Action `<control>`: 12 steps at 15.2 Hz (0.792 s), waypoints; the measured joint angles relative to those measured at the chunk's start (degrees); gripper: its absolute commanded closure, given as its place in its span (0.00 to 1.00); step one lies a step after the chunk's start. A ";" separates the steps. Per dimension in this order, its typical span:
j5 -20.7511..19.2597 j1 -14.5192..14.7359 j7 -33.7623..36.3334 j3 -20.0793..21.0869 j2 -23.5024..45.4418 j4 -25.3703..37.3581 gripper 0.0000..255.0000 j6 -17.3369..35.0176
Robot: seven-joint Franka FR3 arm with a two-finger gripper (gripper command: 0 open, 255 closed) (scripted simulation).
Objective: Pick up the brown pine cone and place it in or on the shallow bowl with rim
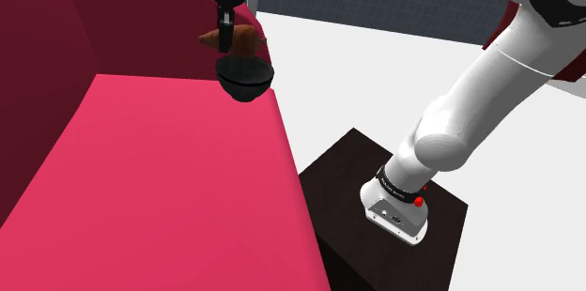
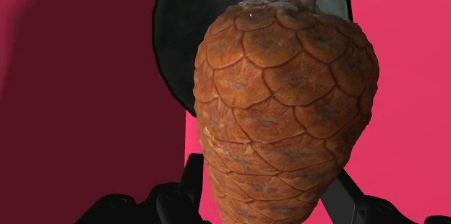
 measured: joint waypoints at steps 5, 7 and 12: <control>1.55 -2.52 -6.31 -3.65 -2.70 -4.21 1.00 3.12; 1.41 -2.80 -6.68 -4.01 -2.57 -5.38 1.00 4.52; 0.55 -2.97 -5.77 -4.01 -1.60 -8.06 1.00 8.01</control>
